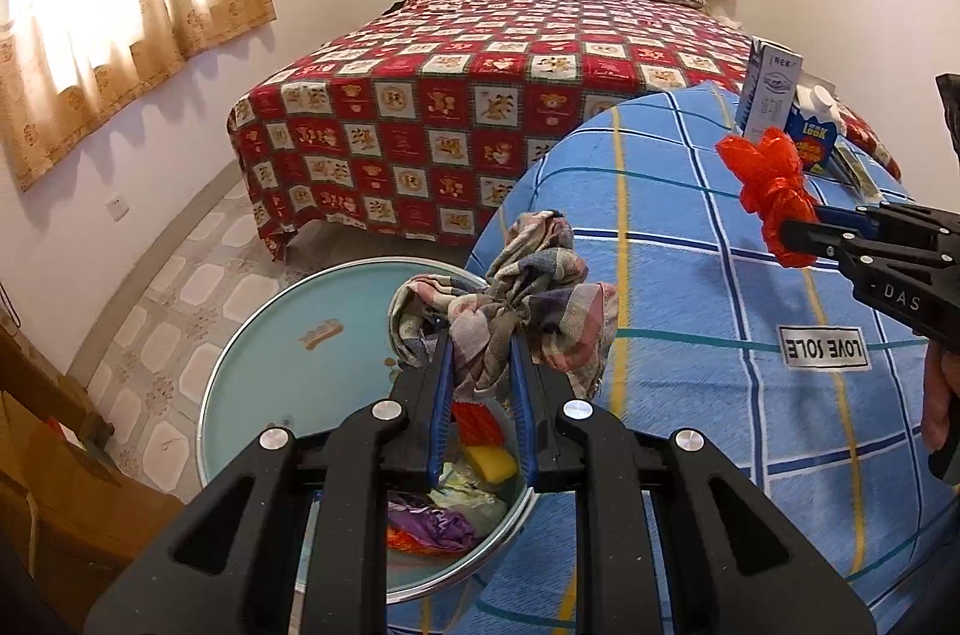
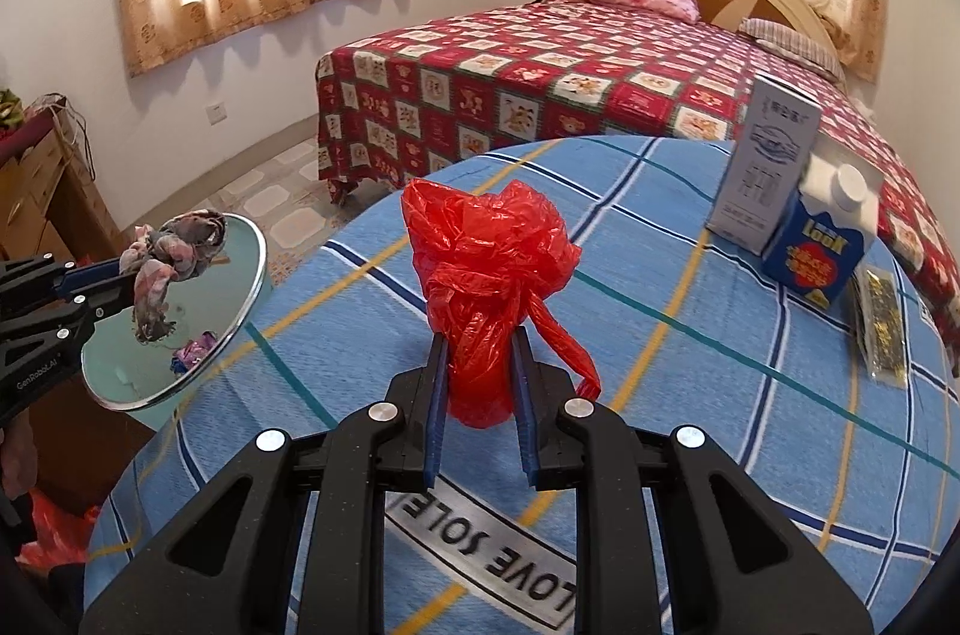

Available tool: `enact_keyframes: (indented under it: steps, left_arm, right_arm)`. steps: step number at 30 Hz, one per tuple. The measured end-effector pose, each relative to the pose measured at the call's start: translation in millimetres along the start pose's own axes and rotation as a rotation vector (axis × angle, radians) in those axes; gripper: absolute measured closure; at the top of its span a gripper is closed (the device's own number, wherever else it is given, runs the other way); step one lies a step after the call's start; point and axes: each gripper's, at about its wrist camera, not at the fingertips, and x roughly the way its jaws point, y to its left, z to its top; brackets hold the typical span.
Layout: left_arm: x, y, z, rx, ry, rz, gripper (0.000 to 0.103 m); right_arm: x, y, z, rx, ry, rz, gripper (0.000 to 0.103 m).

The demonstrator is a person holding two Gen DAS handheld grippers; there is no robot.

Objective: Collect trash
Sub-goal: 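Carry the plaid cloth and red bag over the blue bin with both grippers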

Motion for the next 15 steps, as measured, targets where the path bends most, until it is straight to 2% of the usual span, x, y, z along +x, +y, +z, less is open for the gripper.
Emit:
enact_keyframes:
  steps: [15]
  left_arm:
    - [-6,28,-12,-0.015,0.012,0.059,0.085]
  right_arm:
    - [12,30,9,-0.049,0.000,0.036,0.083]
